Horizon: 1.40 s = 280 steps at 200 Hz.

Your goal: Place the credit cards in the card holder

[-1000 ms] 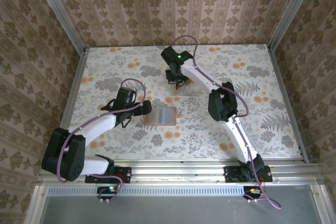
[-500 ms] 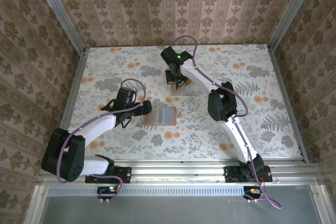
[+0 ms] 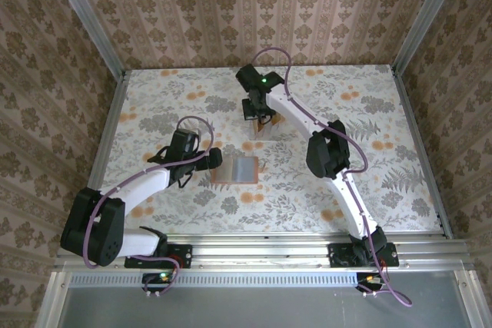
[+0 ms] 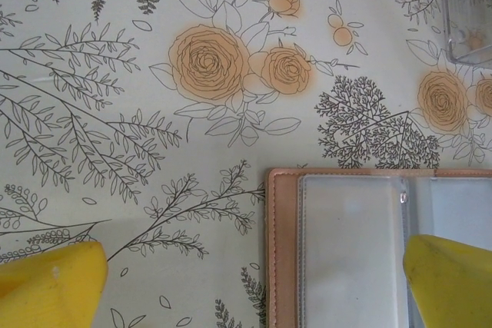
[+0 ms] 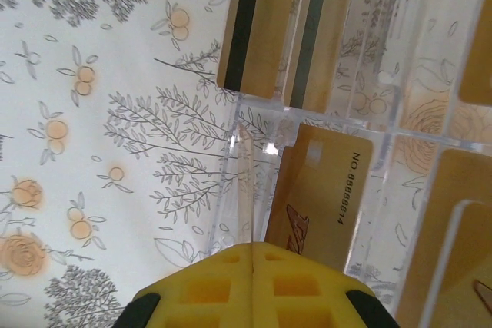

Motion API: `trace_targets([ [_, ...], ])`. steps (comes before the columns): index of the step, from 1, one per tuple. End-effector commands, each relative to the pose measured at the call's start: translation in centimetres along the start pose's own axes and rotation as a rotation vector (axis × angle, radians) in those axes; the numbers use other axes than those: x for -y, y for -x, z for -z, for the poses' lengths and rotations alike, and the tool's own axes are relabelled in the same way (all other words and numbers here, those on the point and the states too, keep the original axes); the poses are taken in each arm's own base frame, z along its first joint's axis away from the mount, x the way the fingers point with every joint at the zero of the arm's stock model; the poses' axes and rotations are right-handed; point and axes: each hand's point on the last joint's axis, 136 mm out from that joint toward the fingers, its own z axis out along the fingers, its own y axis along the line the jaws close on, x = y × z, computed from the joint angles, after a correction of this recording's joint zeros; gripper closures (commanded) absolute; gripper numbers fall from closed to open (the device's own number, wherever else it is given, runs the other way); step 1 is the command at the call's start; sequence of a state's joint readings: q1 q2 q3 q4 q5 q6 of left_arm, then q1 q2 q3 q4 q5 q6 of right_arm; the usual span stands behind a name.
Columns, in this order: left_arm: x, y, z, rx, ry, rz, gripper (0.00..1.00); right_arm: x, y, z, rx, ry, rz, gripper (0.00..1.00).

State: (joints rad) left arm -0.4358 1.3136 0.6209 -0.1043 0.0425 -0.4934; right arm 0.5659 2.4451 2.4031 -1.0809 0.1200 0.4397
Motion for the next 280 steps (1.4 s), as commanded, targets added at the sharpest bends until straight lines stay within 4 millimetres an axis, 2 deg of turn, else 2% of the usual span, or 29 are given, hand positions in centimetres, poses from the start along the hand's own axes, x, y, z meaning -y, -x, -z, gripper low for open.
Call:
trace_targets([
  [1,0.0,0.3,0.2,0.014,-0.012,0.009,0.0,-0.4,1.0,3.1,0.048,0.026,0.009,1.0],
  [27,0.0,0.2,0.2,0.013,-0.013,0.009,0.0,-0.5,0.7,2.7,0.039,0.023,0.015,1.0],
  [141,0.0,0.4,0.2,0.013,-0.012,0.011,0.0,-0.7,-1.4,-1.7,-0.041,-0.002,0.027,1.0],
  [207,0.1,0.5,0.3,0.012,-0.011,0.009,0.0,-0.8,-1.9,-2.8,-0.063,-0.002,0.026,1.0],
  [231,0.1,0.6,0.3,0.014,-0.01,0.008,0.0,-0.9,-2.0,-2.9,-0.067,0.002,0.024,0.88],
  [263,0.2,0.8,0.3,0.018,-0.013,0.006,0.0,-0.9,-1.8,-2.6,-0.059,0.004,0.025,0.8],
  [280,0.2,0.7,0.3,0.016,-0.015,0.009,0.0,-0.8,-1.8,-2.6,-0.059,0.0,0.027,0.79],
])
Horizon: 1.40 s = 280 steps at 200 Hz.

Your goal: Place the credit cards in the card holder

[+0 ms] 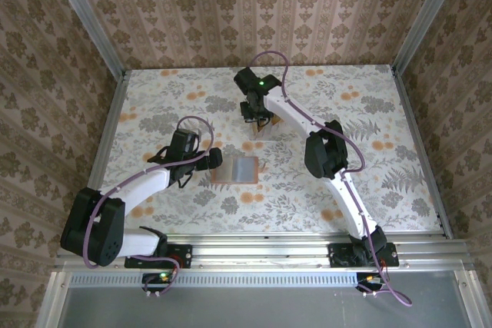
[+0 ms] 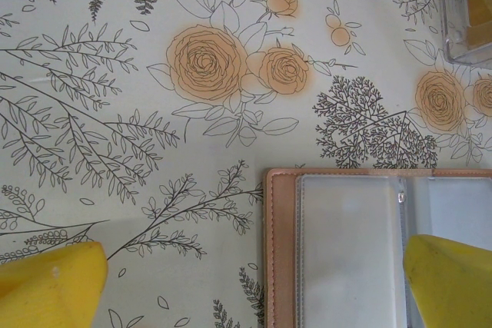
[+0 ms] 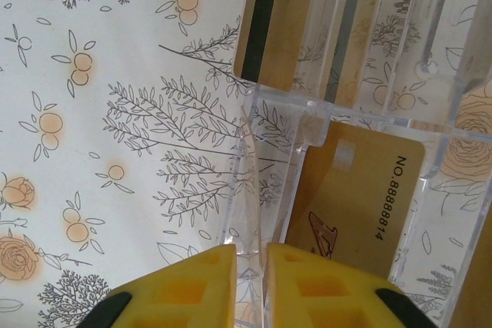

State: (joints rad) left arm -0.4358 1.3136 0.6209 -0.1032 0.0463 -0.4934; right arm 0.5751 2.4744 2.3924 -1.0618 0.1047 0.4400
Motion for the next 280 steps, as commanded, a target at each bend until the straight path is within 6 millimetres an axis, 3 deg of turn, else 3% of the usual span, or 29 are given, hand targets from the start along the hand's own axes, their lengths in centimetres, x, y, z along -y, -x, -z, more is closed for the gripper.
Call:
trace_targets([
  [1,0.1,0.7,0.3,0.016,-0.01,0.01,0.0,-0.1,-1.0,-0.9,-0.034,-0.008,0.016,0.79],
  [110,0.2,0.7,0.3,0.02,-0.014,0.011,0.0,0.2,-1.7,-1.6,-0.05,-0.019,0.02,0.76],
  [209,0.0,0.6,0.3,0.018,-0.008,0.009,0.0,-0.1,-1.6,-1.7,-0.05,0.003,0.023,0.95],
  [240,0.0,0.6,0.4,0.016,-0.004,0.006,0.0,-0.2,-0.7,0.0,-0.019,0.027,0.017,1.0],
  [280,-0.1,0.8,0.6,0.012,0.009,-0.002,0.0,-0.5,1.2,4.7,0.065,0.076,0.017,1.0],
])
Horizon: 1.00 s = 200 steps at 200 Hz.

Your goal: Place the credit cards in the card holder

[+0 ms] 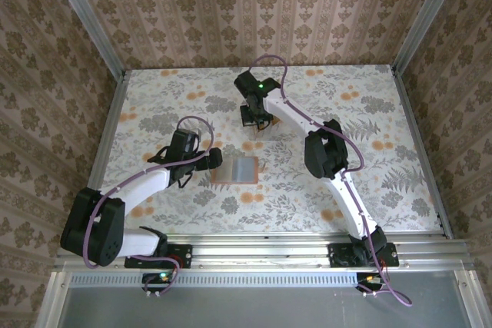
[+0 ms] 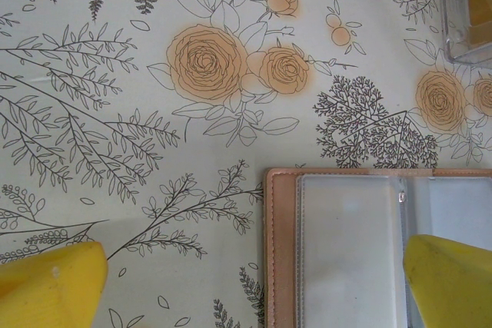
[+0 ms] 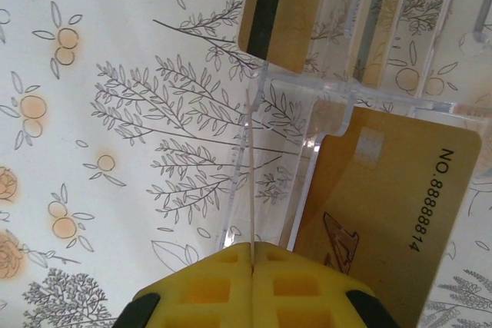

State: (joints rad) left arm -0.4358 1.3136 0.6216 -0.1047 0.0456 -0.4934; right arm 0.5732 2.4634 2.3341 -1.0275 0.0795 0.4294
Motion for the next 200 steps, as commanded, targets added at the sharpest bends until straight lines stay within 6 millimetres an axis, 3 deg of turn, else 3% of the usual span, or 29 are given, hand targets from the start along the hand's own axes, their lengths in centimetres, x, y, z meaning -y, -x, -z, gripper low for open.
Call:
trace_targets([
  [1,-0.1,0.8,0.6,0.012,0.009,-0.002,0.0,-0.5,1.8,5.7,0.087,0.06,0.008,1.0],
  [37,-0.5,0.5,0.6,0.003,0.029,-0.007,0.0,-1.4,2.3,9.4,0.144,0.117,0.012,1.0],
  [81,-1.1,-0.6,0.3,-0.023,0.046,-0.008,0.0,-3.2,1.0,12.3,0.192,0.229,0.003,1.0],
  [127,-0.7,-1.9,-0.3,-0.045,0.025,-0.008,0.0,-2.8,-3.7,11.6,0.17,0.321,-0.071,1.0],
  [153,-0.7,-2.2,-1.0,-0.059,0.025,-0.004,0.0,-1.2,-6.9,10.6,0.153,0.318,-0.106,1.0],
  [169,0.6,-2.9,-1.5,-0.074,-0.004,-0.029,0.0,-0.1,-8.9,10.1,0.129,0.298,-0.122,1.0],
  [200,1.8,-3.3,-2.7,-0.086,-0.029,-0.04,0.0,2.0,-10.4,10.2,0.152,0.296,-0.166,1.0],
])
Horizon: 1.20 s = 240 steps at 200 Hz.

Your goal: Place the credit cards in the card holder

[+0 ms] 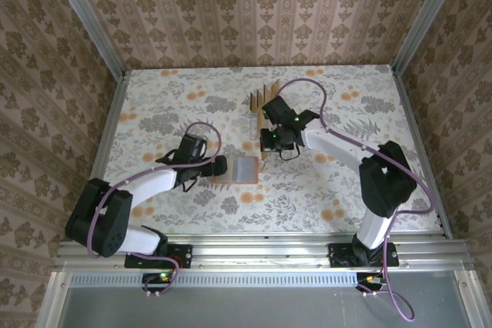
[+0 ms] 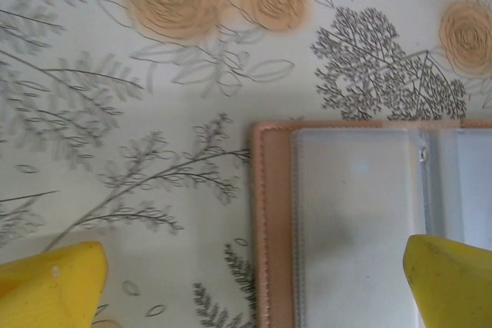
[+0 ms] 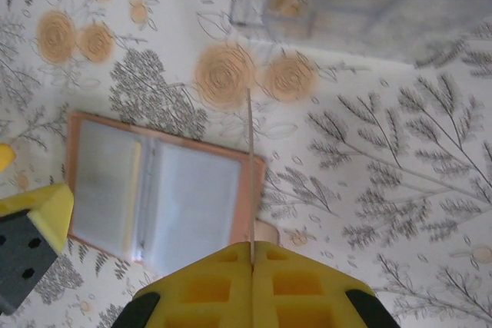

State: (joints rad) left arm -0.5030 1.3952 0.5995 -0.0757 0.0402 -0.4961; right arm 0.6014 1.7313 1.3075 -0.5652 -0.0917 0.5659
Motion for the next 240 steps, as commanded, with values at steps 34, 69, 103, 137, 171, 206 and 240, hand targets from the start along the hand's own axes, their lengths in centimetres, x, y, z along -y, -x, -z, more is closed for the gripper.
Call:
trace_targets([
  [34,2.3,-0.3,-1.7,-0.011,-0.04,-0.011,0.0,2.5,0.4,3.0,0.103,0.053,-0.093,1.0],
  [69,3.6,-0.5,-2.0,-0.015,-0.042,-0.025,0.0,4.4,-0.2,3.3,0.104,0.059,-0.128,1.0],
  [103,4.6,-0.8,-1.8,-0.01,-0.034,-0.032,0.0,5.2,-0.5,3.5,0.103,0.069,-0.138,1.0],
  [137,5.6,-0.8,-1.2,0.004,-0.023,-0.045,0.0,5.3,-0.7,3.4,0.102,0.084,-0.141,1.0],
  [171,6.6,-1.2,-0.9,0.006,-0.018,-0.056,0.0,5.7,-1.1,3.4,0.101,0.093,-0.148,1.0],
  [206,8.3,-0.9,-0.6,0.023,-0.033,-0.072,0.0,6.1,-1.5,3.7,0.105,0.098,-0.157,1.0],
  [240,9.4,-0.1,-0.3,0.033,-0.041,-0.096,0.0,5.6,-1.4,4.5,0.122,0.139,-0.145,1.0],
])
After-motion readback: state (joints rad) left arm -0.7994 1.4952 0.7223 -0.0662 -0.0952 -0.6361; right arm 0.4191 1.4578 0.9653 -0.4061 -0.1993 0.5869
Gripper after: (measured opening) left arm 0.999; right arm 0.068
